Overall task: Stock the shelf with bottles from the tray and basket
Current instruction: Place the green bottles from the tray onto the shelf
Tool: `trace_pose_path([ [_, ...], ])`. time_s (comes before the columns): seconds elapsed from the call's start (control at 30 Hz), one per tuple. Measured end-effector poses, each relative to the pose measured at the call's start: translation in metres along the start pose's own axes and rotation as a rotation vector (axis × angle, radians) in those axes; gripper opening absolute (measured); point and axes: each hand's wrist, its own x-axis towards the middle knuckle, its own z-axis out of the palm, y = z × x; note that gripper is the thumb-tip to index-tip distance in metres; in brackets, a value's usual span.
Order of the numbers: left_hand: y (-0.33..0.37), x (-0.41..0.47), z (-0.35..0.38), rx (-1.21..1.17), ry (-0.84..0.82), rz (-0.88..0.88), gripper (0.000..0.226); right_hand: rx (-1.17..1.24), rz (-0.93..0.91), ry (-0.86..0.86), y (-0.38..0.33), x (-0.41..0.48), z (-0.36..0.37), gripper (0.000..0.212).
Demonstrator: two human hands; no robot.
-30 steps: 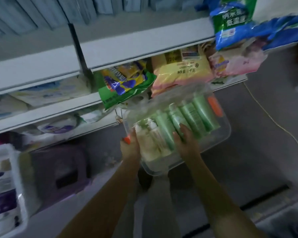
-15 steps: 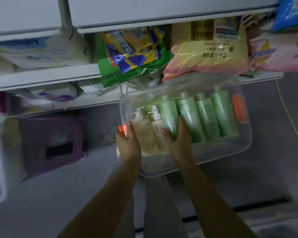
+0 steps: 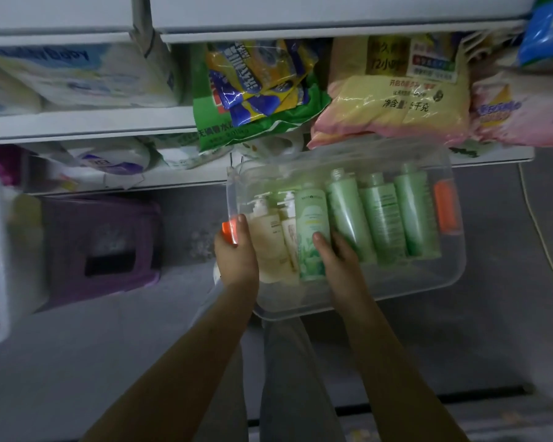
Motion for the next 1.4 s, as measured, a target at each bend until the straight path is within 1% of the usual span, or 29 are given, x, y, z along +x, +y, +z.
trace_pose_path([
  [0.07, -0.001, -0.001, -0.004, -0.012, -0.034, 0.033, 0.042, 0.090, 0.004, -0.003, -0.010, -0.020, -0.006, 0.014],
  [0.1, 0.001, -0.004, -0.007, 0.017, -0.035, 0.046, 0.052, 0.115, 0.001, -0.016, -0.014, -0.030, -0.010, 0.010],
  [0.17, 0.009, -0.015, -0.017, 0.115, 0.008, 0.056, 0.079, 0.146, -0.011, -0.048, -0.025, -0.053, -0.019, 0.014],
  [0.2, 0.018, -0.028, -0.025, 0.115, 0.022, 0.071, 0.083, 0.145, -0.017, -0.073, -0.032, -0.066, -0.023, 0.014],
  [0.23, 0.024, -0.040, -0.034, 0.087, 0.012, 0.091, 0.080, 0.133, -0.031, -0.108, -0.038, -0.077, -0.028, 0.017],
  [0.27, 0.032, -0.057, -0.044, 0.022, -0.037, 0.110, 0.073, 0.129, -0.044, -0.142, -0.047, -0.090, -0.032, 0.020],
  [0.33, 0.044, -0.091, -0.069, -0.175, -0.233, 0.106, 0.059, 0.108, -0.089, -0.240, -0.064, -0.114, -0.039, 0.025],
  [0.37, 0.047, -0.105, -0.080, -0.241, -0.337, 0.098, 0.058, 0.076, -0.109, -0.289, -0.072, -0.122, -0.042, 0.027],
  [0.4, 0.052, -0.120, -0.092, -0.274, -0.434, 0.105, 0.056, 0.042, -0.137, -0.334, -0.080, -0.132, -0.043, 0.028],
  [0.43, 0.057, -0.135, -0.107, -0.304, -0.512, 0.149, 0.056, -0.003, -0.188, -0.382, -0.089, -0.143, -0.042, 0.029],
  [0.5, 0.064, -0.159, -0.134, -0.317, -0.590, 0.255, 0.054, -0.082, -0.259, -0.467, -0.106, -0.166, -0.034, 0.030],
  [0.53, 0.068, -0.168, -0.147, -0.340, -0.578, 0.288, 0.052, -0.113, -0.280, -0.515, -0.114, -0.177, -0.025, 0.036],
  [0.6, 0.077, -0.177, -0.177, -0.429, -0.503, 0.305, 0.047, -0.173, -0.301, -0.611, -0.128, -0.199, -0.002, 0.051],
  [0.63, 0.080, -0.179, -0.194, -0.468, -0.458, 0.320, 0.045, -0.193, -0.313, -0.655, -0.132, -0.210, 0.013, 0.054],
  [0.77, 0.078, -0.179, -0.284, -0.574, -0.336, 0.380, 0.045, -0.254, -0.346, -0.794, -0.140, -0.258, 0.085, 0.048],
  [0.9, 0.048, -0.165, -0.394, -0.693, -0.234, 0.404, 0.045, -0.416, -0.362, -0.902, -0.124, -0.315, 0.179, 0.047],
  [0.97, 0.028, -0.160, -0.454, -0.720, -0.172, 0.460, 0.036, -0.456, -0.392, -0.945, -0.107, -0.347, 0.231, 0.051],
  [1.03, 0.009, -0.152, -0.513, -0.707, -0.133, 0.508, 0.024, -0.441, -0.400, -0.983, -0.086, -0.379, 0.280, 0.052],
  [1.07, 0.000, -0.147, -0.542, -0.682, -0.119, 0.519, 0.022, -0.422, -0.397, -1.003, -0.077, -0.394, 0.301, 0.052],
  [1.1, -0.006, -0.146, -0.571, -0.656, -0.097, 0.535, 0.027, -0.400, -0.389, -1.018, -0.070, -0.408, 0.322, 0.055],
  [1.17, -0.017, -0.140, -0.618, -0.639, -0.076, 0.561, 0.046, -0.359, -0.360, -1.023, -0.060, -0.433, 0.357, 0.062],
  [1.2, -0.020, -0.138, -0.637, -0.660, -0.059, 0.557, 0.046, -0.339, -0.348, -1.017, -0.057, -0.443, 0.372, 0.062],
  [1.3, -0.028, -0.130, -0.682, -0.759, -0.014, 0.550, 0.030, -0.291, -0.321, -1.004, -0.058, -0.466, 0.410, 0.055],
  [1.33, -0.028, -0.126, -0.694, -0.768, -0.008, 0.539, 0.028, -0.279, -0.316, -1.007, -0.061, -0.471, 0.422, 0.055],
  [1.4, -0.024, -0.113, -0.716, -0.772, 0.011, 0.538, 0.030, -0.265, -0.318, -1.010, -0.068, -0.476, 0.445, 0.056],
])
